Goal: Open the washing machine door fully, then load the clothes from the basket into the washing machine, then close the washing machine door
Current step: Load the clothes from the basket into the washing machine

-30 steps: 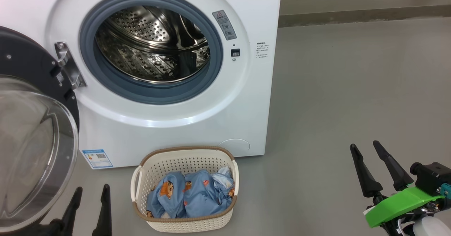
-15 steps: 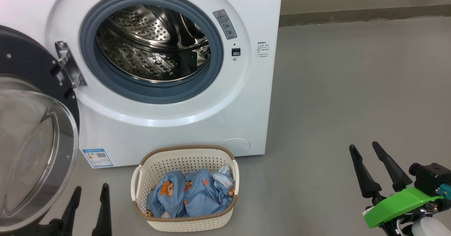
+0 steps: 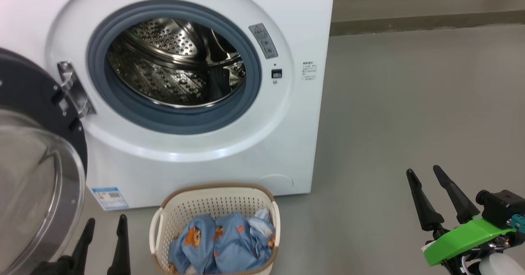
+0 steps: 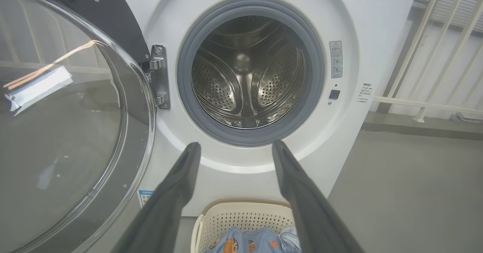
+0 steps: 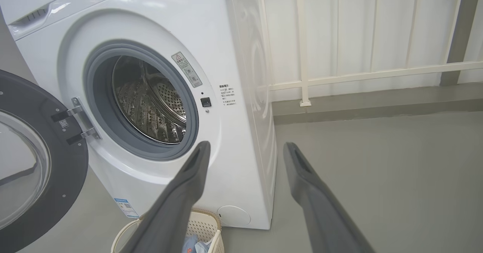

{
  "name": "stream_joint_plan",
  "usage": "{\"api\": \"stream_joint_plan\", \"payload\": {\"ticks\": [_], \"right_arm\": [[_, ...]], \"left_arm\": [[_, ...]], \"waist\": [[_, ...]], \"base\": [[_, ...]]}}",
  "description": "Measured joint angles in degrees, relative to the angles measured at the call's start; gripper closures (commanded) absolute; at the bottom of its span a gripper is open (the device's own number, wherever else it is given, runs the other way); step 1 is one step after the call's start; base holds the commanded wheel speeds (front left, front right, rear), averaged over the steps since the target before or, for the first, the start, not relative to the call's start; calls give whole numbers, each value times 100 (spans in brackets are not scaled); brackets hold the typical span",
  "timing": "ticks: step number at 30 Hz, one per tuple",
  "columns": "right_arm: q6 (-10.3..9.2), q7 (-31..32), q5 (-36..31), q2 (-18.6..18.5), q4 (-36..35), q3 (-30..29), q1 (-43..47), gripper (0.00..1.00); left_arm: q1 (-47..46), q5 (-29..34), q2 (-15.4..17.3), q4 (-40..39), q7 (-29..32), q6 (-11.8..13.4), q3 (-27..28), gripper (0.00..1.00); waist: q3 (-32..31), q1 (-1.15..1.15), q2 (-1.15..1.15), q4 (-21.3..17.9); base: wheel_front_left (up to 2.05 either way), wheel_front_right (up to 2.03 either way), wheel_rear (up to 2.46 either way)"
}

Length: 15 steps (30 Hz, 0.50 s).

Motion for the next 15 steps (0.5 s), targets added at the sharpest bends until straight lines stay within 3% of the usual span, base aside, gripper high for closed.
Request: {"api": "stream_joint_plan", "payload": {"ticks": [8,15], "right_arm": [[0,0,1,0,5,11,0,0],[0,0,8,-3,25,40,0,0]], "left_arm": [[-3,0,-41,-1,0,-12,58,0],[-3,0,-67,0,1,-42,69,0]], "waist": [[2,1,0,15],[3,1,0,31]], "base": [[166,-166,0],[64,-64,0]]}}
